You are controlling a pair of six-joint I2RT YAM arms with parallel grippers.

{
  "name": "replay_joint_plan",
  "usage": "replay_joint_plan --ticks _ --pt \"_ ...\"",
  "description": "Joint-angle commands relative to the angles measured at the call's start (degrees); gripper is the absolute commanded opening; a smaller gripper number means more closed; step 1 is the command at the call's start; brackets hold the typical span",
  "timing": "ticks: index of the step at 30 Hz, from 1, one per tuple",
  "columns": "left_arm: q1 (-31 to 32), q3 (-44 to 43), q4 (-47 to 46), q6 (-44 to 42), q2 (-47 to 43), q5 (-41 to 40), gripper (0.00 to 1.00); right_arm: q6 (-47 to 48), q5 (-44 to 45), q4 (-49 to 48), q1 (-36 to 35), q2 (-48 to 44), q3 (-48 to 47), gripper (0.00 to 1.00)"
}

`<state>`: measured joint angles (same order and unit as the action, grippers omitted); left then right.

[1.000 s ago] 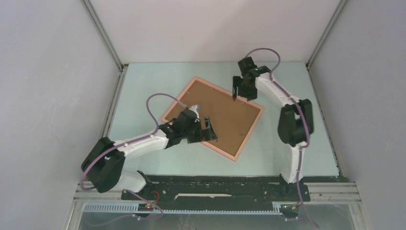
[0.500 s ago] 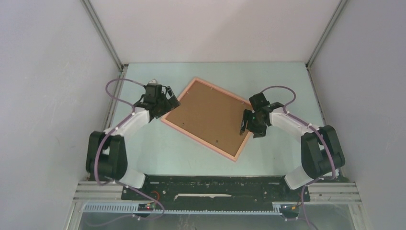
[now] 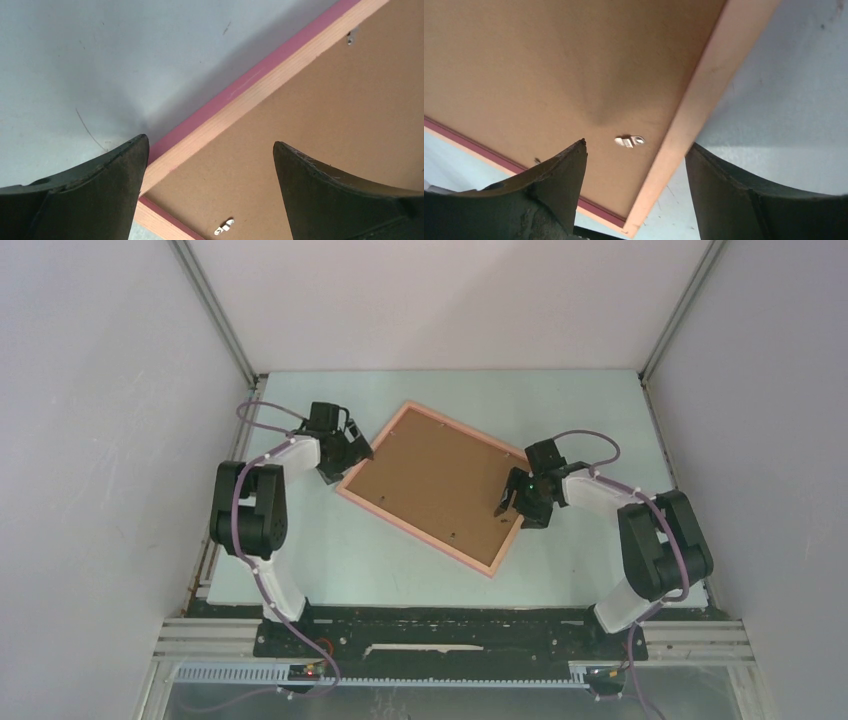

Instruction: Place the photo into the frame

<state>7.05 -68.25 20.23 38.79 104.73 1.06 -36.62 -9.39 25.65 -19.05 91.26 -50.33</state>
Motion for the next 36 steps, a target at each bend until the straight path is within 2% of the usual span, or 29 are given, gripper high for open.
replay_joint_plan --ticks 1,3,5,8,14,20,27,32,36 --pt "-2.3 0.4 -4.1 4.8 1.2 11.6 0.99 -1.8 -1.3 -2.6 0.2 3.4 -3.5 0.79" --pt "-3.4 4.5 -9.0 9.0 1.7 20.4 0.97 -1.9 -1.2 -2.0 0.2 4.8 -5.1 0.78" --pt "-3.2 9.5 -14.0 12.4 0.0 23.1 0.96 -2.9 0.1 0.1 0.3 6.2 -7.2 0.72" --pt "-2.9 15.7 -17.3 14.2 -5.2 22.7 0.95 -3.1 1.7 4.1 0.3 8.3 -9.9 0.69" --pt "-2.1 26.0 -19.9 13.3 -14.8 16.8 0.96 -2.4 7.0 7.9 -0.6 8.2 -11.1 0.68" --pt "-1.9 26.2 -20.0 13.1 -15.0 15.6 0.95 -1.1 7.9 9.6 -1.7 10.3 -13.2 0.61" --pt "-1.9 25.7 -20.0 12.8 -14.9 14.8 0.95 0.9 10.2 11.8 -4.6 10.0 -13.4 0.64" --pt "-1.7 25.3 -20.0 12.5 -14.5 15.2 0.95 1.9 11.4 11.9 -4.9 9.3 -12.3 0.55" --pt "-1.5 25.3 -20.0 12.4 -14.7 14.9 0.95 2.3 10.0 11.5 -5.2 7.7 -11.4 0.61"
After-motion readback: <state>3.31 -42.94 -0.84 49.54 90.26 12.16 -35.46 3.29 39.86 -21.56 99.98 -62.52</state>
